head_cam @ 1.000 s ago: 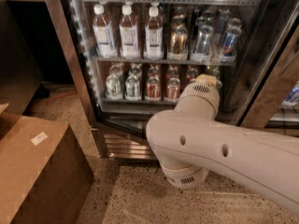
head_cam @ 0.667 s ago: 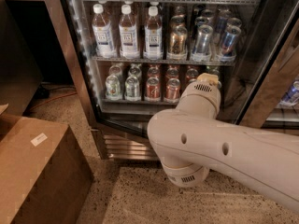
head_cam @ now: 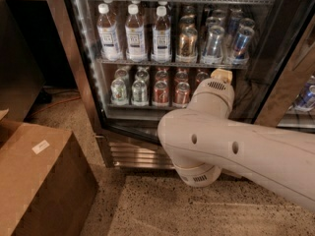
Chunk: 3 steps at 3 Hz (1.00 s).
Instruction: Close left fridge door
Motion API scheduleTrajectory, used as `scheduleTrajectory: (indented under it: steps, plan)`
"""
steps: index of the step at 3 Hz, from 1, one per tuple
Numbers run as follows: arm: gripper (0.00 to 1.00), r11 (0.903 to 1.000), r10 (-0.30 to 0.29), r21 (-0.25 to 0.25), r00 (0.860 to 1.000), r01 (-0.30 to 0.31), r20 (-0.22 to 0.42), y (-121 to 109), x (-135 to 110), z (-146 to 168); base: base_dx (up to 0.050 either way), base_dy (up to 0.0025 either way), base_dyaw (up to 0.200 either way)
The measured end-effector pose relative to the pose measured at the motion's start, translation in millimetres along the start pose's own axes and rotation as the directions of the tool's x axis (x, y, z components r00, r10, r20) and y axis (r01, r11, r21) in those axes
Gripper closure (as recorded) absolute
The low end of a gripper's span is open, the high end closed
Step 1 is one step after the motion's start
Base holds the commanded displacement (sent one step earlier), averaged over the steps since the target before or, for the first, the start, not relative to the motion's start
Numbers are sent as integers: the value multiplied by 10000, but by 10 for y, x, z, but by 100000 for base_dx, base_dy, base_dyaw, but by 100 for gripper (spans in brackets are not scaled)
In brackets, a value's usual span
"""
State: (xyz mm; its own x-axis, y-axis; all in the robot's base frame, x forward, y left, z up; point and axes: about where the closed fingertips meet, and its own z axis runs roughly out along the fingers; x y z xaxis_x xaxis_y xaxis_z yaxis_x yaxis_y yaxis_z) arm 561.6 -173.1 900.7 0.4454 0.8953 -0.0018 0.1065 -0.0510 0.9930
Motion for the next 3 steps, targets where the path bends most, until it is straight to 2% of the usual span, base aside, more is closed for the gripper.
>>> scheduleTrajectory:
  steps: [1, 2, 3]
  plan:
    - [100, 10000, 1, -1, 10000, -1, 0, 0, 1, -4, 0, 0, 0]
    - [100, 9993, 158, -342, 9998, -162, -125, 169, 49, 84, 0, 0, 0]
    - [94, 9993, 158, -342, 9998, -162, -125, 168, 48, 80, 0, 0, 0]
